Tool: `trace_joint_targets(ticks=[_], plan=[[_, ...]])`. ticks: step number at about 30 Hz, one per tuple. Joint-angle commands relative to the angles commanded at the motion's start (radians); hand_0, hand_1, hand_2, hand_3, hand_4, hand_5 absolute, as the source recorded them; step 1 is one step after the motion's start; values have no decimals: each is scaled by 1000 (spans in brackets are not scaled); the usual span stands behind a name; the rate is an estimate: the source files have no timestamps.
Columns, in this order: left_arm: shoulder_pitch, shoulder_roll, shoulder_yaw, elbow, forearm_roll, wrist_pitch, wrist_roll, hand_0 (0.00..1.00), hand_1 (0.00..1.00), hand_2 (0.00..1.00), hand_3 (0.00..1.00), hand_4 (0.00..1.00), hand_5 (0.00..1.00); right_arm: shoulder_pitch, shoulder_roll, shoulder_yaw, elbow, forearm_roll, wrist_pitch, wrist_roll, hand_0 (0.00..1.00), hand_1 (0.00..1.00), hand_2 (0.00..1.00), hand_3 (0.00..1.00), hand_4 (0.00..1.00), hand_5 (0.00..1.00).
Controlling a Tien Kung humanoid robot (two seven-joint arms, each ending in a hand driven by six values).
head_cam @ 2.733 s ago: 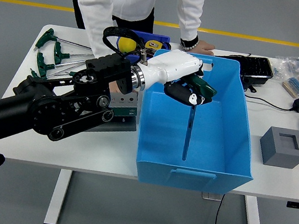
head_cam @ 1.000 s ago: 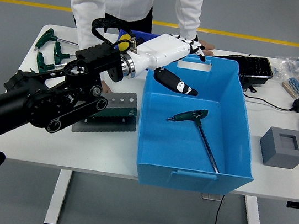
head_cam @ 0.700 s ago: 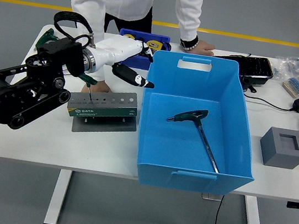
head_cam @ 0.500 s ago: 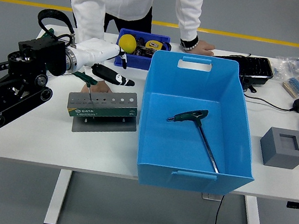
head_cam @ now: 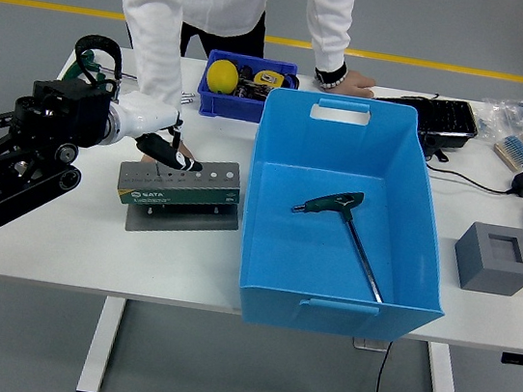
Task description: Lift tool from toolbox,place it in box,lift tool from toolbox,place it in box
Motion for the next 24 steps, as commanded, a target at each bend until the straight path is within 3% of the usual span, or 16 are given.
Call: trace_joint_targets(ticks=[11,24], plan=[[-17,8,54,-28,16,-70,49,917,783,745,580,911,998,3,0,-1,0,1,0,1,723,694,747,563,793,713],[-29,7,64,-12,67,-107,58,928,766,707,543,910,998,3,0,2,0,-3,-1,-1,724,693,747,562,793,713]])
